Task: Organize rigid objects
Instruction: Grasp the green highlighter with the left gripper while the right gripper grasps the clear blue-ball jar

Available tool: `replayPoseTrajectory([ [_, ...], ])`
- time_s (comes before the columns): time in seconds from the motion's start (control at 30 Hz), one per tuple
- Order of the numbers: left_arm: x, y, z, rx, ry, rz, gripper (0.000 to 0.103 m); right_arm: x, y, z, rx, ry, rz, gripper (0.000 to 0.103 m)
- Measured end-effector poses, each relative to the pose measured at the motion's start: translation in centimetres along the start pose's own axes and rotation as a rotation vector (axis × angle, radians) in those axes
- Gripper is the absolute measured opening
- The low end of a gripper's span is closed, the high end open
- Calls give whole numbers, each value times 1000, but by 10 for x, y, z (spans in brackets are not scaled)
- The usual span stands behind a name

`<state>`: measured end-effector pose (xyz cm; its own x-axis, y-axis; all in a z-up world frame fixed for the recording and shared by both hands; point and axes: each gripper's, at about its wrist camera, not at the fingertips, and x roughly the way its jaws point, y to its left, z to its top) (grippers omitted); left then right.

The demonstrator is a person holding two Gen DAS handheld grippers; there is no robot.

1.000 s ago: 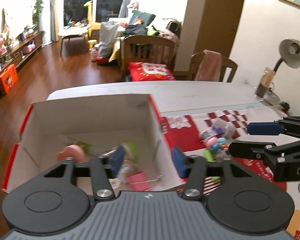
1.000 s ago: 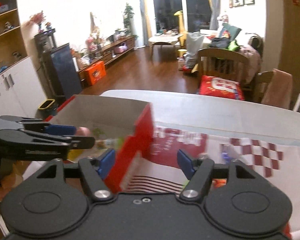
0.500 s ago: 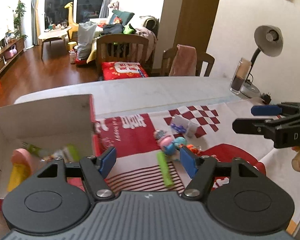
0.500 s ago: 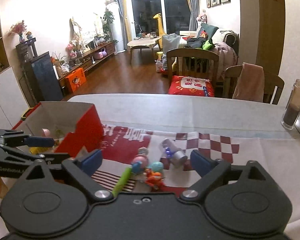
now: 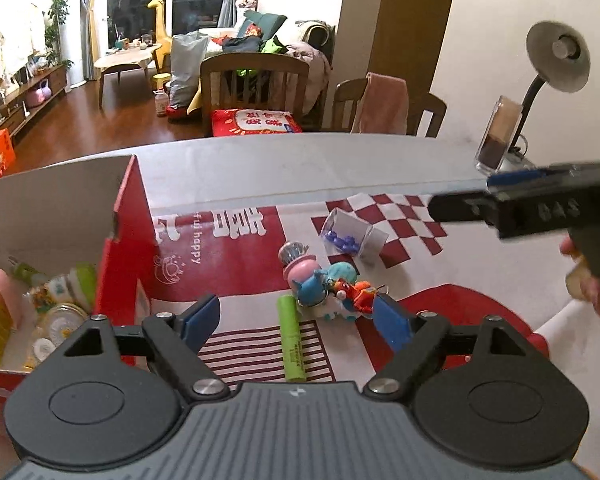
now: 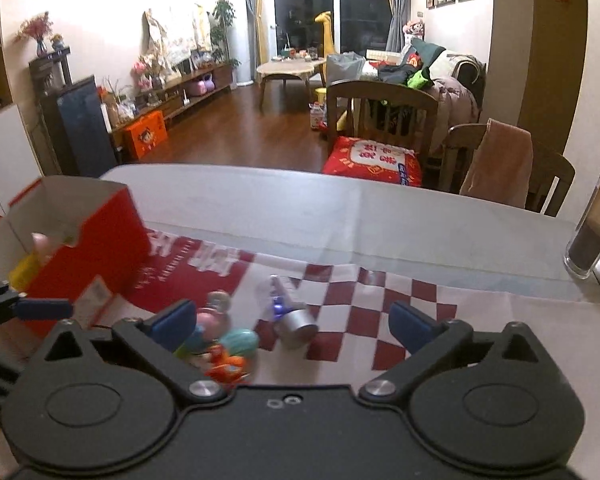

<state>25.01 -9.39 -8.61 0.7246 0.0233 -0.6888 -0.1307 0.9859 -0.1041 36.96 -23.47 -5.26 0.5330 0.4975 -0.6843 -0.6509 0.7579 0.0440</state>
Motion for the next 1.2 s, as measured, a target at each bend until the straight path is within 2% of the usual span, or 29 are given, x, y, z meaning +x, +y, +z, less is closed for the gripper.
replayPoseTrajectory([
  [0.27,42,-7,-14,-11,45,48,84,43,-5,3,-61,42,23,102],
  [0.47,68,-2,-22,-36,91,106,84,74,-9,8,-66,72,39,97],
  [0.57,77,-1,-24,-34,107,120,84,88,-10,7,-70,97,35,91],
  [0.63,81,-1,-26,-21,113,131,84,95,-10,6,-76,110,32,83],
  [0.8,85,-6,-28,16,111,129,83,106,-11,2,-77,125,44,74],
  [0.87,86,-8,-29,26,112,124,69,107,-9,2,-79,123,55,70],
  [1.0,87,-10,-29,34,106,118,58,111,-3,2,-104,130,64,59],
  [1.07,86,-10,-29,30,102,111,45,113,-1,0,-113,137,60,54],
  [1.2,85,-13,-28,46,100,107,31,114,-1,-3,-92,147,61,42],
])
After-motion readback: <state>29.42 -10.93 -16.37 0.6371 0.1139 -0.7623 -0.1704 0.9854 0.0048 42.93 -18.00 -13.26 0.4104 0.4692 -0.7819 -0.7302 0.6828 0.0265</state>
